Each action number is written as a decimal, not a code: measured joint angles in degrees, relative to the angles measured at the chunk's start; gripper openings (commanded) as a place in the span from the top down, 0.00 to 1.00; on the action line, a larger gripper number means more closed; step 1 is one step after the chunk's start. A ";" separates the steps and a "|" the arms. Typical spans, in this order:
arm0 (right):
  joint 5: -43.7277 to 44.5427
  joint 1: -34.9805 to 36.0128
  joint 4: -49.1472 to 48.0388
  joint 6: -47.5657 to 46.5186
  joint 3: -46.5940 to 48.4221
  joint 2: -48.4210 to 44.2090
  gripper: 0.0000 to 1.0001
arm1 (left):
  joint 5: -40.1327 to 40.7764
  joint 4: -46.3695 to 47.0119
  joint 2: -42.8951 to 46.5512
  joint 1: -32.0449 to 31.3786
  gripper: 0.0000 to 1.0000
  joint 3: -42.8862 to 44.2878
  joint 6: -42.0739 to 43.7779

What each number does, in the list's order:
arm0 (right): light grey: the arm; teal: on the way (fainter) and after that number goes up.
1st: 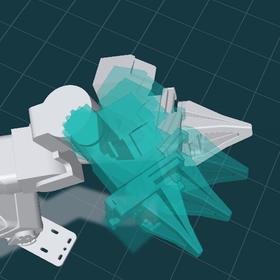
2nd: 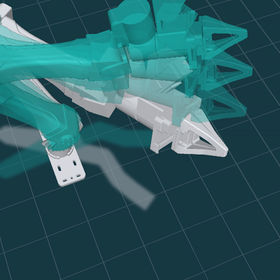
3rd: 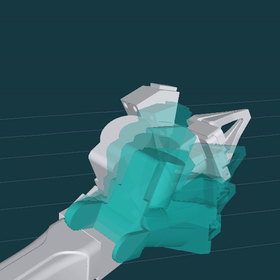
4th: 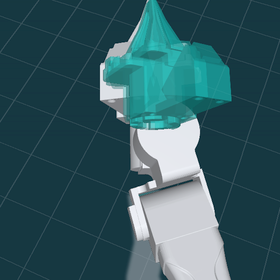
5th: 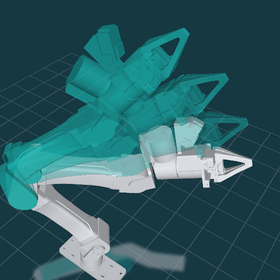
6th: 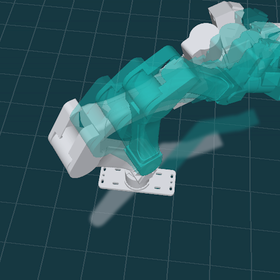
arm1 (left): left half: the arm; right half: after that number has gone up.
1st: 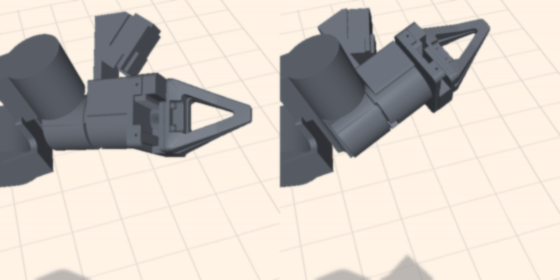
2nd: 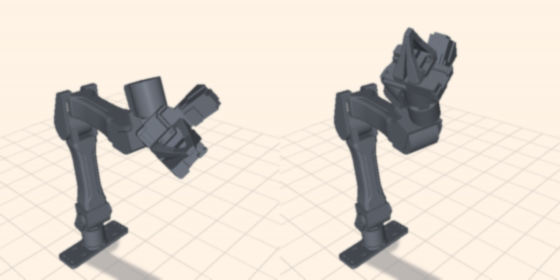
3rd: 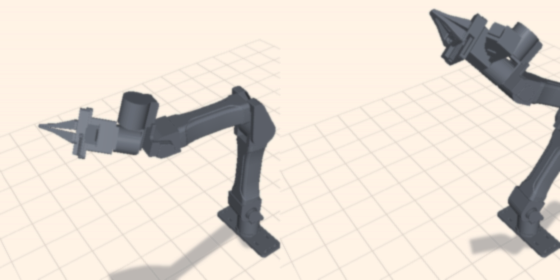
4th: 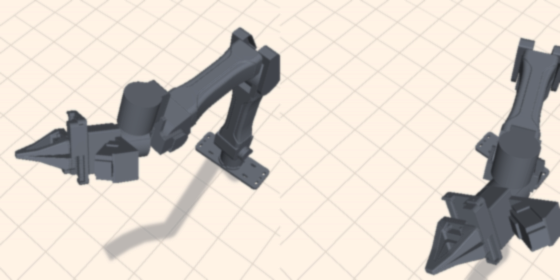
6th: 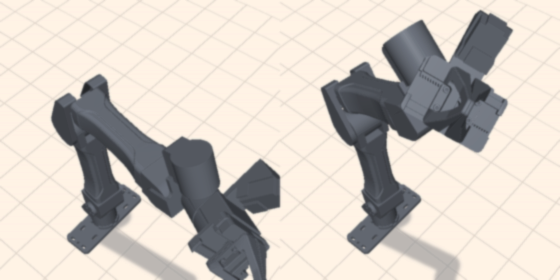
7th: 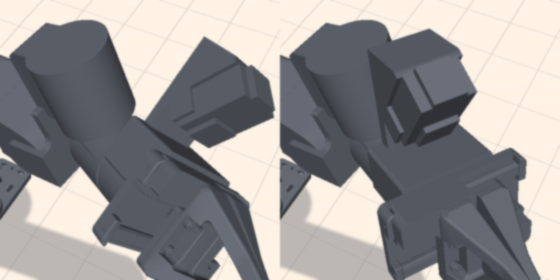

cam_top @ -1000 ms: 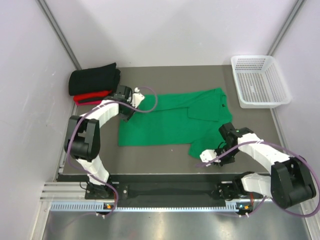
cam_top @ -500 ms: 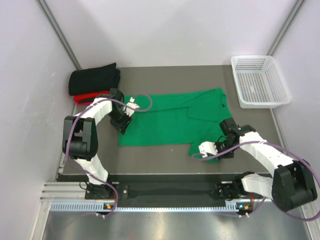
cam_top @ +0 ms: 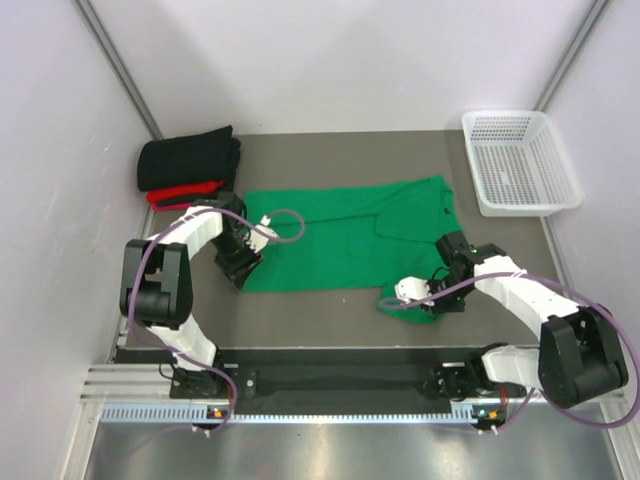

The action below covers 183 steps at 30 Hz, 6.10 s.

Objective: Fold and stack the t-shirts
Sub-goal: Fold the tshirt

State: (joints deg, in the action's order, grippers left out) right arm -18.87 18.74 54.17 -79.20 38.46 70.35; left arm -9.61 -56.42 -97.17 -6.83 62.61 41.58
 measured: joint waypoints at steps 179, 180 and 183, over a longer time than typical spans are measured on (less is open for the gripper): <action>2.73 -23.15 -6.60 28.13 42.66 42.82 0.85 | 4.00 6.03 -20.79 -4.70 1.00 24.81 -8.11; 2.80 -23.15 -6.62 28.13 42.66 42.82 0.85 | 3.80 6.54 -20.24 -4.57 1.00 24.06 -7.96; 2.99 -23.15 -6.64 28.22 42.64 42.80 0.83 | 3.58 7.37 -18.29 -4.09 1.00 21.20 -7.30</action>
State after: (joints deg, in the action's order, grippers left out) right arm -15.88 -4.40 47.53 -50.98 81.10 113.14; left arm -6.02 -49.06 -115.46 -10.92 83.81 34.28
